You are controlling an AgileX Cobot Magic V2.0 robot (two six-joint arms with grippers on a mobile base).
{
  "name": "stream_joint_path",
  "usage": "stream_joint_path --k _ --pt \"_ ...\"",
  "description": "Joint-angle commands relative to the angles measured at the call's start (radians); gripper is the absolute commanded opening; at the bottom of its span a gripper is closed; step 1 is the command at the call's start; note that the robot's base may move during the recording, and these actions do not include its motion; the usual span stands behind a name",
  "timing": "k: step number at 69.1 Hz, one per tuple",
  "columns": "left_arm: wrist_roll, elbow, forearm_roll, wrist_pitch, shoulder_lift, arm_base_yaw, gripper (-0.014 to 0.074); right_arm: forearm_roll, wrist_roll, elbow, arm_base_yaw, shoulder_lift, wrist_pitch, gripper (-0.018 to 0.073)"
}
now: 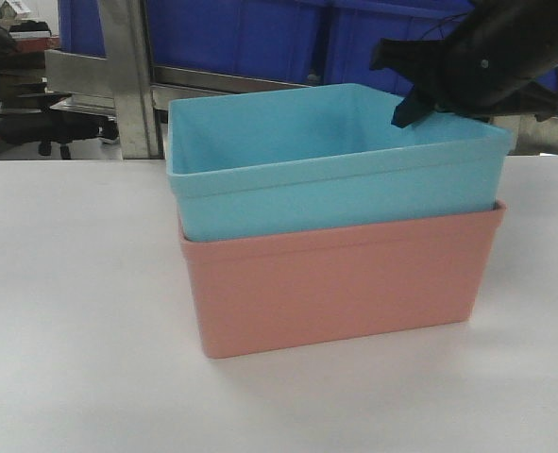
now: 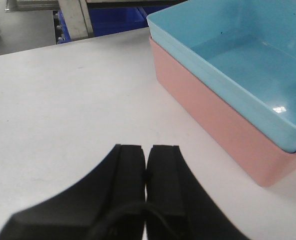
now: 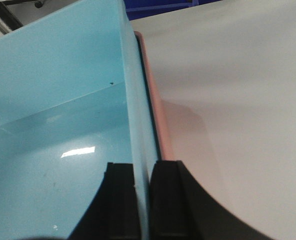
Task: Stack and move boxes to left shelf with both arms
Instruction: 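Grasp the rims of the stacked bins with both grippers on opposite ends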
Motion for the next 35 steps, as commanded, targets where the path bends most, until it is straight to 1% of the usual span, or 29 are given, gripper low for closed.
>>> stream_joint_path --k 1,7,11,16,20,29,32,35 --pt "0.0 -0.028 0.005 -0.083 0.002 -0.008 -0.0007 -0.012 -0.005 -0.027 0.0 -0.067 -0.085 0.0305" --pt "0.0 -0.028 0.005 -0.083 0.002 -0.008 -0.0007 -0.035 -0.008 -0.027 0.0 -0.083 -0.068 0.0533" --pt "0.0 -0.028 0.005 -0.083 0.002 -0.008 -0.0007 -0.067 -0.01 -0.028 0.0 -0.1 -0.057 0.0615" --pt "0.0 -0.028 0.005 -0.083 0.002 -0.008 -0.0007 -0.124 -0.01 -0.031 0.0 -0.138 -0.021 0.0594" --pt "0.0 -0.028 0.005 -0.083 0.002 -0.008 -0.0007 -0.168 -0.01 -0.048 0.0 -0.17 0.059 0.0591" --pt "0.0 -0.03 -0.029 -0.081 0.002 -0.008 0.0002 -0.255 -0.01 -0.123 0.0 -0.225 0.316 0.0591" --pt "0.0 -0.038 -0.049 -0.076 0.003 -0.008 0.0019 -0.292 -0.01 -0.158 0.0 -0.239 0.428 0.0591" --pt "0.0 -0.051 -0.072 -0.071 0.013 -0.008 0.0044 -0.321 -0.01 -0.188 0.0 -0.248 0.508 0.0591"
